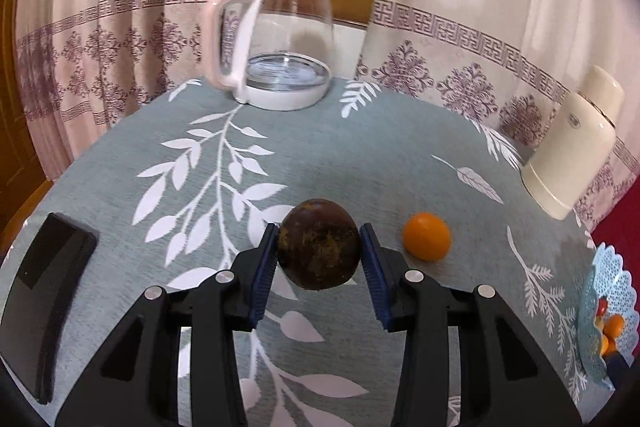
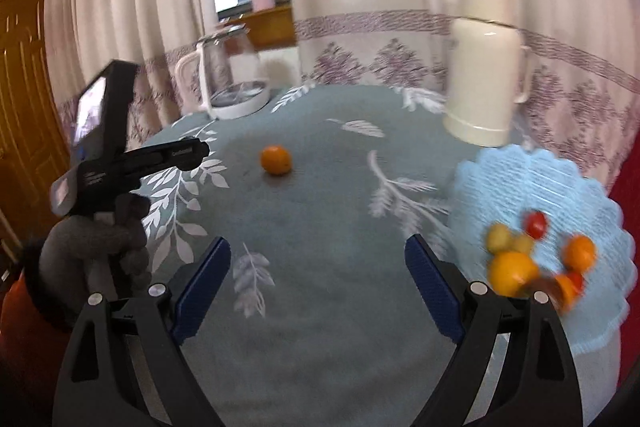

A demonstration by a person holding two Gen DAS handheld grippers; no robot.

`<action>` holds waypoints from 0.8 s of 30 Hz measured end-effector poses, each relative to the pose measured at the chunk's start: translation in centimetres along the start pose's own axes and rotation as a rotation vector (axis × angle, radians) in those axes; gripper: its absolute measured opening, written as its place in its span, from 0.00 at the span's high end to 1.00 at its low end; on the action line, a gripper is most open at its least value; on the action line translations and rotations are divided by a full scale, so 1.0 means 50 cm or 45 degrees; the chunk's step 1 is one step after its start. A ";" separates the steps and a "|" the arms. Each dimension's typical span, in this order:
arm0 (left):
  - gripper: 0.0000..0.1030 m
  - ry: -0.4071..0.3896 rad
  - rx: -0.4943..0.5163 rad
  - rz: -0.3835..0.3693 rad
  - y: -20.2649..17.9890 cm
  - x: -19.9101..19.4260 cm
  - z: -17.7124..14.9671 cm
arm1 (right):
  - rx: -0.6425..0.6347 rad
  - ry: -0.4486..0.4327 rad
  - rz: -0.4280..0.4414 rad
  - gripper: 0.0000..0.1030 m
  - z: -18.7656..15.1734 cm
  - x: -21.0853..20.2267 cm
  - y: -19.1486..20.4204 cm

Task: Organize fruits
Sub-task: 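Grasp the last brown fruit with the left gripper, then grasp the loose orange with the right gripper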

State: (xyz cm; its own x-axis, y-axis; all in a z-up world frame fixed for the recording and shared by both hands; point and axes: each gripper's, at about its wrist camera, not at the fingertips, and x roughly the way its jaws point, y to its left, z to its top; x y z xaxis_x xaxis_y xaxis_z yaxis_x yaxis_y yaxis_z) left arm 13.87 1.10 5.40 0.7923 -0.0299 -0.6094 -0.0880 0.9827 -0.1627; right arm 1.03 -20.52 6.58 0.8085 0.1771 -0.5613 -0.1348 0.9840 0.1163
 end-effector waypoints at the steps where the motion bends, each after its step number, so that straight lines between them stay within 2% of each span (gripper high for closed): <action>1: 0.59 0.000 -0.006 0.003 0.002 0.001 0.001 | 0.003 0.020 0.008 0.14 0.008 0.016 0.003; 5: 0.59 0.017 -0.049 0.001 0.018 0.008 0.003 | 0.050 0.114 0.071 0.19 0.051 0.107 0.017; 14: 0.59 0.021 -0.135 0.013 0.049 0.014 0.013 | -0.043 0.248 0.057 0.25 0.115 0.282 0.091; 24: 0.59 0.042 -0.203 0.009 0.077 0.019 0.016 | 0.004 0.293 0.039 0.36 0.163 0.383 0.101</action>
State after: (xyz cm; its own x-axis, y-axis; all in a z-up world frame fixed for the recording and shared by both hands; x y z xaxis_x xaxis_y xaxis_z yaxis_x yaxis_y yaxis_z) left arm 14.78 4.98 4.84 0.7715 -0.0316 -0.6354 -0.1905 0.9415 -0.2781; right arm 20.49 -12.29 3.08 0.6519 0.2064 -0.7296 -0.1547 0.9782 0.1385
